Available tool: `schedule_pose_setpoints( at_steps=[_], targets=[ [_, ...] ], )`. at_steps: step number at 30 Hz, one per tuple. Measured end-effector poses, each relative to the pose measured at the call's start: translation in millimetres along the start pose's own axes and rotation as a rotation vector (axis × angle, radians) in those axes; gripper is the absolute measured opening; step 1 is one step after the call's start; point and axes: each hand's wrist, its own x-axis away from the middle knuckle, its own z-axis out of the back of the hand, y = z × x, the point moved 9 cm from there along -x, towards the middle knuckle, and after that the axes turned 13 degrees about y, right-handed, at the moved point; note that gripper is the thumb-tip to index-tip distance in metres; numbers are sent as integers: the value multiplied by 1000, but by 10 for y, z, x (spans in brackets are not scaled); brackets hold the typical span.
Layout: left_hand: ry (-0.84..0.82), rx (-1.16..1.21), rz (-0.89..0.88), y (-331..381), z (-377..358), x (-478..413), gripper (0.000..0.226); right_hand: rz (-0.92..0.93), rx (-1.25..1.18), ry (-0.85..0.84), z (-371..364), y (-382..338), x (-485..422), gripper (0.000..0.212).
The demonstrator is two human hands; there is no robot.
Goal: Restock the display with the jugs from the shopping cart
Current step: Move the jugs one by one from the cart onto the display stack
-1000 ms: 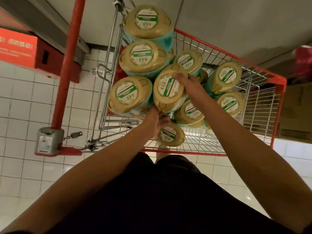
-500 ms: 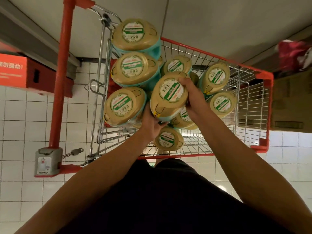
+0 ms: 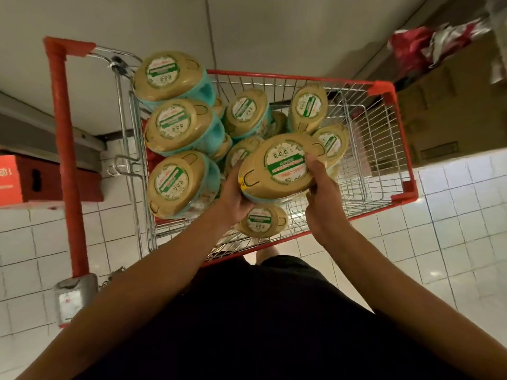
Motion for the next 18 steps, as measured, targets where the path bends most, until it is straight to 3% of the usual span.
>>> schedule_pose_setpoints(
  at_steps=[2, 8, 18],
  targets=[
    [-19, -106, 4, -71, -138, 68, 60, 11, -50, 45, 226, 13, 87, 32],
    [-133, -372, 42, -426, -734, 288, 45, 45, -212, 200, 923, -114, 357, 26],
    [-309, -668, 65, -1682, -2235, 526, 39, 177, -338, 413, 2738, -504, 218, 37]
  ],
)
